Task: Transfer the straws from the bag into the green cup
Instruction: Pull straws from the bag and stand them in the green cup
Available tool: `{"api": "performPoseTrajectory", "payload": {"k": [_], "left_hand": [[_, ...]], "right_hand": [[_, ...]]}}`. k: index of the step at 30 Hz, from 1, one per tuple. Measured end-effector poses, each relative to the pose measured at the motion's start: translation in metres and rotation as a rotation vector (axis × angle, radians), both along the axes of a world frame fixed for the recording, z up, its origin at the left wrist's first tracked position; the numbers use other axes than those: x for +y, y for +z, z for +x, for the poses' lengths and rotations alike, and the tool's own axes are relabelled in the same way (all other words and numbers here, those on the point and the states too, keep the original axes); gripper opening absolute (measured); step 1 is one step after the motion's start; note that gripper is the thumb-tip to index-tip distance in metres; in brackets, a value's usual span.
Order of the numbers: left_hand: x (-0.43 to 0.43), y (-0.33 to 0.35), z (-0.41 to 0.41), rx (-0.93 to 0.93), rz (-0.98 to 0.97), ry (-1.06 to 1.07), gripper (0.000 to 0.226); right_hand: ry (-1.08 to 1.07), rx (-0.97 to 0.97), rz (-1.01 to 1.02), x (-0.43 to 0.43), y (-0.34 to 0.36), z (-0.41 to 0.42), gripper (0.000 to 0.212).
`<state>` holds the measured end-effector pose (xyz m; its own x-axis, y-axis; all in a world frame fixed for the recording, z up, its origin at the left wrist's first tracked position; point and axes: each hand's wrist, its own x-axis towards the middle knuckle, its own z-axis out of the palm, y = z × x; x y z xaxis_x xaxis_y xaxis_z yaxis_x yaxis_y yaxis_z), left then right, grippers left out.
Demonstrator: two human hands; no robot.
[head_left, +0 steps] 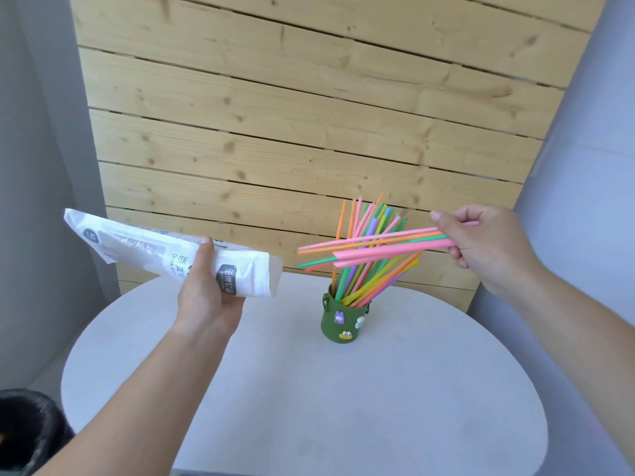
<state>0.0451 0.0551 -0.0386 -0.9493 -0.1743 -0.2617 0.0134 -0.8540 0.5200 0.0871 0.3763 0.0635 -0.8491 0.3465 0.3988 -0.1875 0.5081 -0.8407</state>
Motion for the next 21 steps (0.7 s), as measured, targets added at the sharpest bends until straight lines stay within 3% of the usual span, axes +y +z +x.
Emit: {"api": "performPoseTrajectory", "payload": {"k": [10,21], "left_hand": [[0.007,0.0,0.002,0.002,0.0,-0.025,0.045],[0.01,-0.002,0.003,0.035,-0.036,-0.045,0.044]], "right_hand": [[-0.024,0.016,0.18,0.025,0.032,0.0,0.026],[0.132,-0.035,0.289,0.043,0.094,0.001,0.025]]}}
